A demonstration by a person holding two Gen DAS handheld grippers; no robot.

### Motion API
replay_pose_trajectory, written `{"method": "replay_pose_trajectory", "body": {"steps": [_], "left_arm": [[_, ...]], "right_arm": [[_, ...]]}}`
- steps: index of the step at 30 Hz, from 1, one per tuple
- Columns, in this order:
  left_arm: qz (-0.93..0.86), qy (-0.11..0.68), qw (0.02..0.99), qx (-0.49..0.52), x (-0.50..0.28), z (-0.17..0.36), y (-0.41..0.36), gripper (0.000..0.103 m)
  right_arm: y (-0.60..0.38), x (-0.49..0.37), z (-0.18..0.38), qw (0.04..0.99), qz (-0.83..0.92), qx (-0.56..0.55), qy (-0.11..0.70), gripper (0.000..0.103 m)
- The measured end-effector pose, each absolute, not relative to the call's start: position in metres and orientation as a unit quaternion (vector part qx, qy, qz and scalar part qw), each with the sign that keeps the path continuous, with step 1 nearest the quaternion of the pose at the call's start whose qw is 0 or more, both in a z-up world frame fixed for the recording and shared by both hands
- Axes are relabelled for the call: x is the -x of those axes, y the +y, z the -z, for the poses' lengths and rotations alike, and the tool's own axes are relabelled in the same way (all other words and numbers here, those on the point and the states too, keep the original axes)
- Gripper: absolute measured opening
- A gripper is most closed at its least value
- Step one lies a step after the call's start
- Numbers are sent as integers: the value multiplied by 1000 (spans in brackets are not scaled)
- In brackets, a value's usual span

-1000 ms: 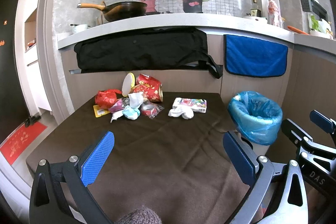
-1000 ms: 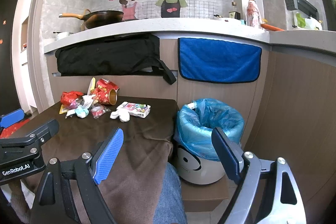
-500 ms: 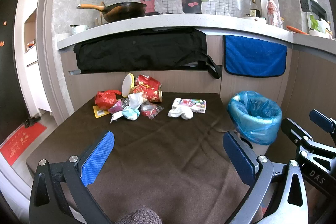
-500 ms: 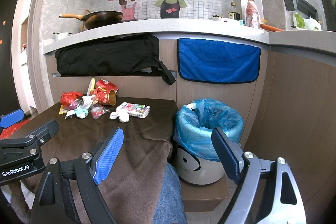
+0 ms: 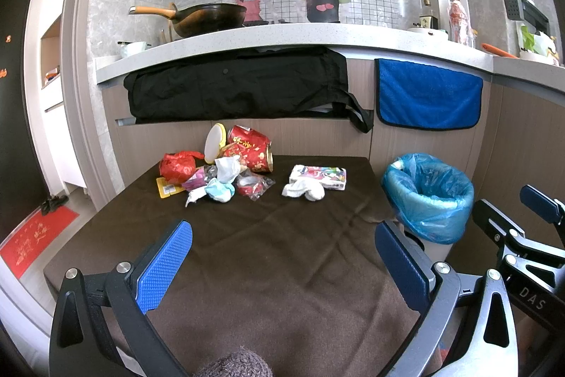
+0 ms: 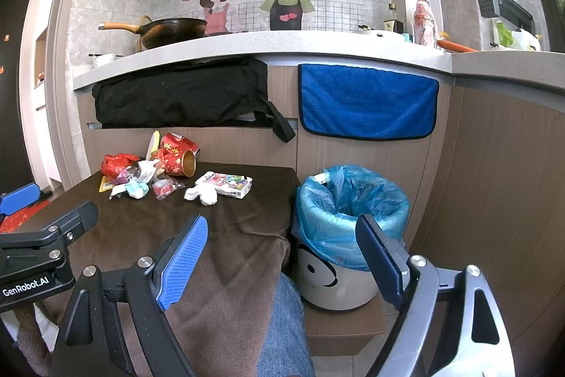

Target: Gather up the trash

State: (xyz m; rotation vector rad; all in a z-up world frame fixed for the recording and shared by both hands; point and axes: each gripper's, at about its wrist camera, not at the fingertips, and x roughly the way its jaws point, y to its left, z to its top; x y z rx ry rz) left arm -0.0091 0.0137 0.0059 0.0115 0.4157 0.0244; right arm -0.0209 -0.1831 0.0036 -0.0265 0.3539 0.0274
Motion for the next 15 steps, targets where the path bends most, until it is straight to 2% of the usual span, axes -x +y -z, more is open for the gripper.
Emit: {"method": "replay_pose_trajectory", "body": {"steps": [15], "left_arm": [[-11, 206, 978, -6, 9, -5, 14, 102]], "right_arm": [[-182, 21, -3, 984, -12, 14, 177, 84]]}}
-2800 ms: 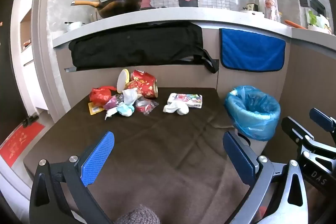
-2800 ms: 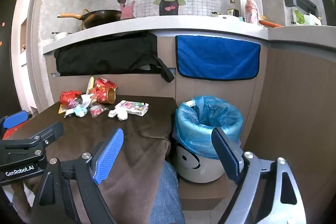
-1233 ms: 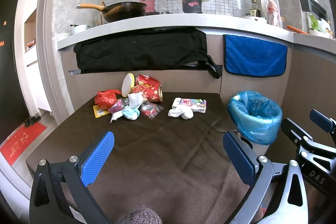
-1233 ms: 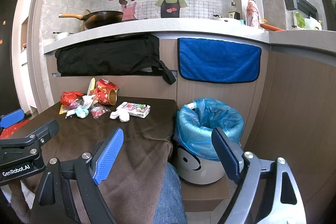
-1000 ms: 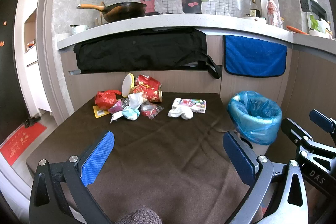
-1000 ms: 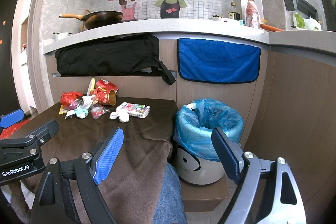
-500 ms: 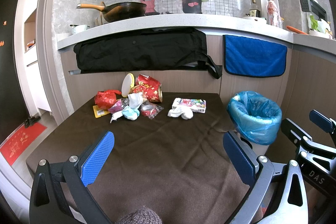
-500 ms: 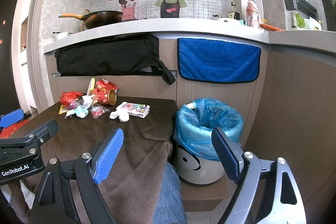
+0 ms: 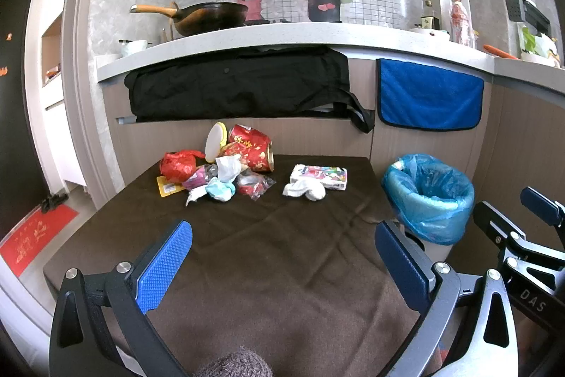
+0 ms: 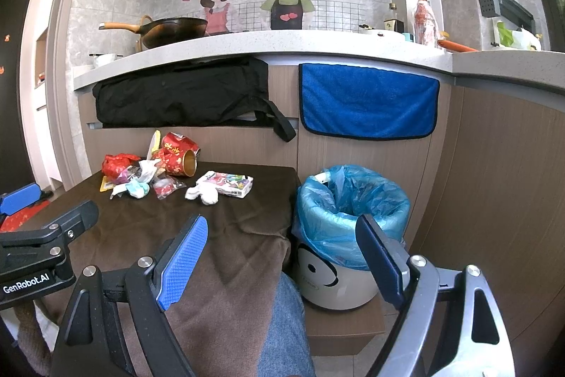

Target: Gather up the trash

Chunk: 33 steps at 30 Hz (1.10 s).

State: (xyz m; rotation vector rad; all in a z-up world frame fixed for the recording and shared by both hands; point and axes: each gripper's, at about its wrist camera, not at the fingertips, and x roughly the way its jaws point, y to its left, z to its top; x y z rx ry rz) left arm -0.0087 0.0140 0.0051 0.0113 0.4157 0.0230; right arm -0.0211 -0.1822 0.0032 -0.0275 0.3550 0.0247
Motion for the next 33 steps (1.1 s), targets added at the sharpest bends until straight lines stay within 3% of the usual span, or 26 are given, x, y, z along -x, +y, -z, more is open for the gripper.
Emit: {"method": "replay_pose_trajectory", "body": {"steps": [18, 28, 33], "left_arm": [[1, 232, 973, -3, -21, -2, 19, 102], [9, 258, 966, 24, -136, 1, 99, 102], [-8, 246, 968, 36, -178, 0, 136, 102]], "right_arm": [[-177, 5, 0, 983, -14, 45, 179, 84], [-150, -92, -1, 975, -63, 85, 193, 84], [-132, -159, 14, 958, -129, 82, 243, 79]]}}
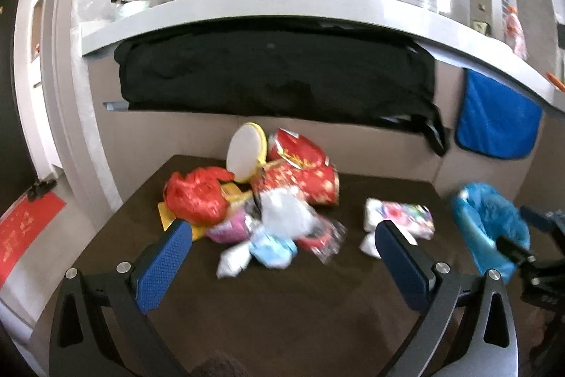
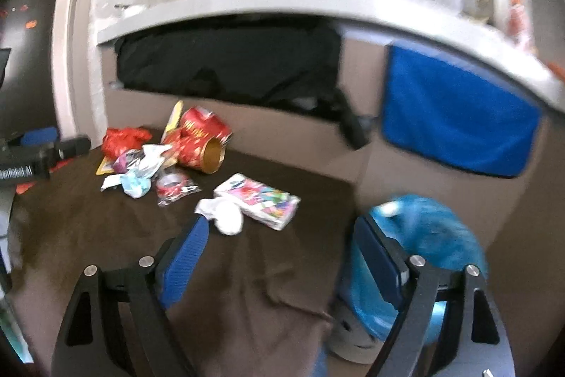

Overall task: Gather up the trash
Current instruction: 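Grasp the white tissue with the right tool while left grasps white bag and blue glove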

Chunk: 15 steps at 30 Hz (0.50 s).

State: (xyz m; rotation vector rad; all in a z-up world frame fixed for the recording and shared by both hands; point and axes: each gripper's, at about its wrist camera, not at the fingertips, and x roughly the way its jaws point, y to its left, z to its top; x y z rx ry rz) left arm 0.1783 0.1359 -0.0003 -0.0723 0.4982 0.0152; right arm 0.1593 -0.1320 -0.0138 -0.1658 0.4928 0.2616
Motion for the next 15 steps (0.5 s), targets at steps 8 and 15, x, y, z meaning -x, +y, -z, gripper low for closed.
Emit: {"method": "replay_pose_trajectory", "body": {"steps": [8, 15], "left_arm": [[2, 277, 959, 56, -216, 25, 167, 102], [0, 291, 954, 66, -223, 47, 177, 102]], "right_arm": [[-84, -248, 56, 905, -231, 86, 347, 58], [-51, -282, 86, 880, -247, 132, 384, 54]]}}
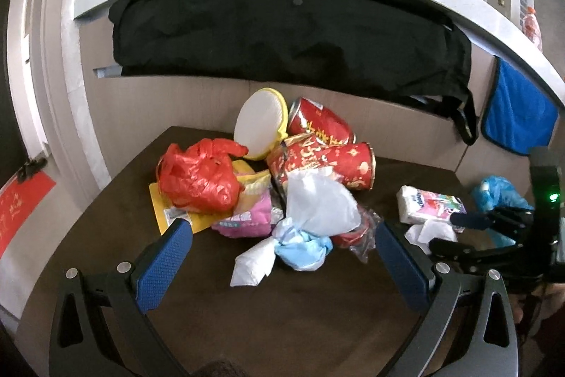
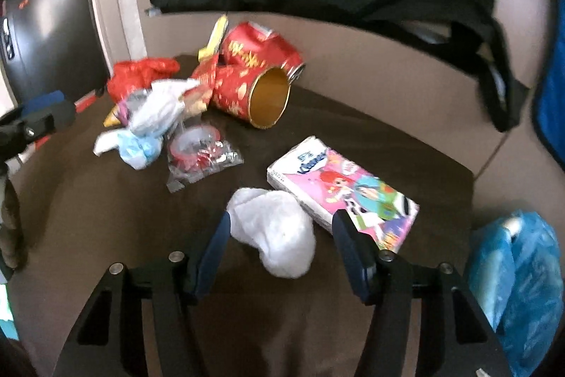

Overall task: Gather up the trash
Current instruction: 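Grasp the white tissue with the right tool while left grasps white bag and blue glove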

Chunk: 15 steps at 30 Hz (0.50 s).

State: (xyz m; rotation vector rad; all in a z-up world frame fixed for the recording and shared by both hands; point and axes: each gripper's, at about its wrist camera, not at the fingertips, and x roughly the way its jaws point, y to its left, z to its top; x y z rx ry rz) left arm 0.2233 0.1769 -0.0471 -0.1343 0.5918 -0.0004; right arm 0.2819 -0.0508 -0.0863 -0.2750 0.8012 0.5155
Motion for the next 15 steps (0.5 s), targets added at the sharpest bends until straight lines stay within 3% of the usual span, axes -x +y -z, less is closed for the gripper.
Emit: {"method": "replay_pose_trajectory", "body": {"steps": [3, 10, 15], "left_arm": [[8, 300, 951, 72, -226, 50, 176, 96], [24, 328, 940, 87, -229, 64, 175, 93], [42, 352, 931, 88, -249, 76, 168, 79]], "right_arm": [[-46, -291, 98, 865, -248, 143, 413, 19], [-75, -278, 78, 884, -242, 81, 393, 19], [-85, -267, 76, 881, -246, 65, 399, 19]]}}
